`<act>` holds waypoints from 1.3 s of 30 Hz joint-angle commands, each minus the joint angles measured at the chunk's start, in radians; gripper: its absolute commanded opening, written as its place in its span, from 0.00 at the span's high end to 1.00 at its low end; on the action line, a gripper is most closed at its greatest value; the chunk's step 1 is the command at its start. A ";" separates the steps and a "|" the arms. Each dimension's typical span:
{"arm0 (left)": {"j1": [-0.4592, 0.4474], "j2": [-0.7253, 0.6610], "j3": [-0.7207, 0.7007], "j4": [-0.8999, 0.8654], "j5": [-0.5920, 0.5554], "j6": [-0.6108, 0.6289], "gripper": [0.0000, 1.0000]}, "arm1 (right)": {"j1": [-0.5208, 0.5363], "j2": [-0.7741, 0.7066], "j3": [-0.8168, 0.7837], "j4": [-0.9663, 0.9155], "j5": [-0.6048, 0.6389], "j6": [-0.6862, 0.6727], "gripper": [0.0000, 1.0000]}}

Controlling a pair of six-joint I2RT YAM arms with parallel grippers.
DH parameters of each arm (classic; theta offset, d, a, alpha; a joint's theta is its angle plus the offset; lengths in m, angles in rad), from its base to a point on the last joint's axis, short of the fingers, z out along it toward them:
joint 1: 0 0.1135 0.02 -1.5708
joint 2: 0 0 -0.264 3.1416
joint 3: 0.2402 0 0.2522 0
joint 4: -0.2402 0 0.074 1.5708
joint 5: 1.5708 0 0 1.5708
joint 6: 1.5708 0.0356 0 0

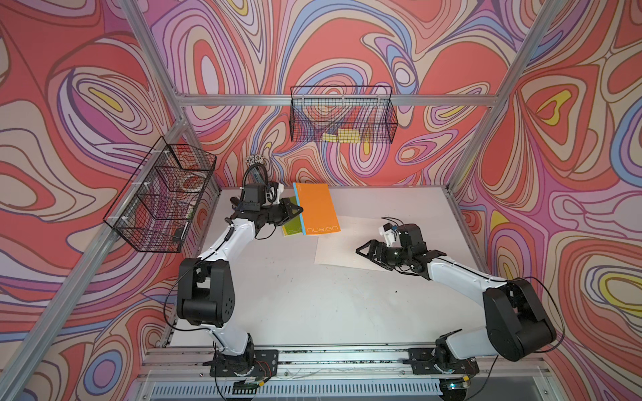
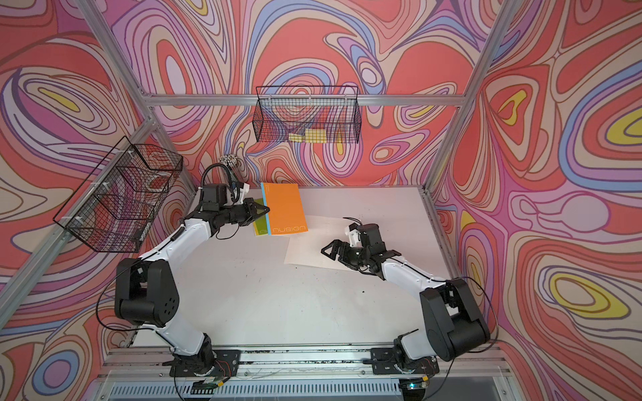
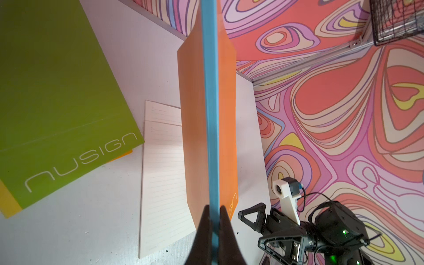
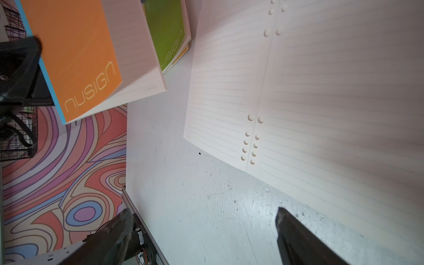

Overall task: Close the notebook
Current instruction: Place the notebook at the notebook.

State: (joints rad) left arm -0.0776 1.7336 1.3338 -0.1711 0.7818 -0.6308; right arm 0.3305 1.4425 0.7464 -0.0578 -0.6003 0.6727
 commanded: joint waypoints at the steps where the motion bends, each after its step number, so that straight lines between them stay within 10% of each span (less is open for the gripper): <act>1: 0.023 0.070 0.075 -0.061 0.017 0.027 1.00 | 0.002 -0.015 0.005 -0.015 0.010 -0.019 0.02; 39: 0.107 0.438 0.400 -0.225 -0.146 0.151 1.00 | -0.024 -0.033 0.007 -0.057 0.025 -0.022 0.01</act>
State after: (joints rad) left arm 0.0200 2.1536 1.7008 -0.3496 0.6750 -0.5423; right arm 0.3103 1.4220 0.7509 -0.1097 -0.5903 0.6624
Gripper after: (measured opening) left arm 0.068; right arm 0.984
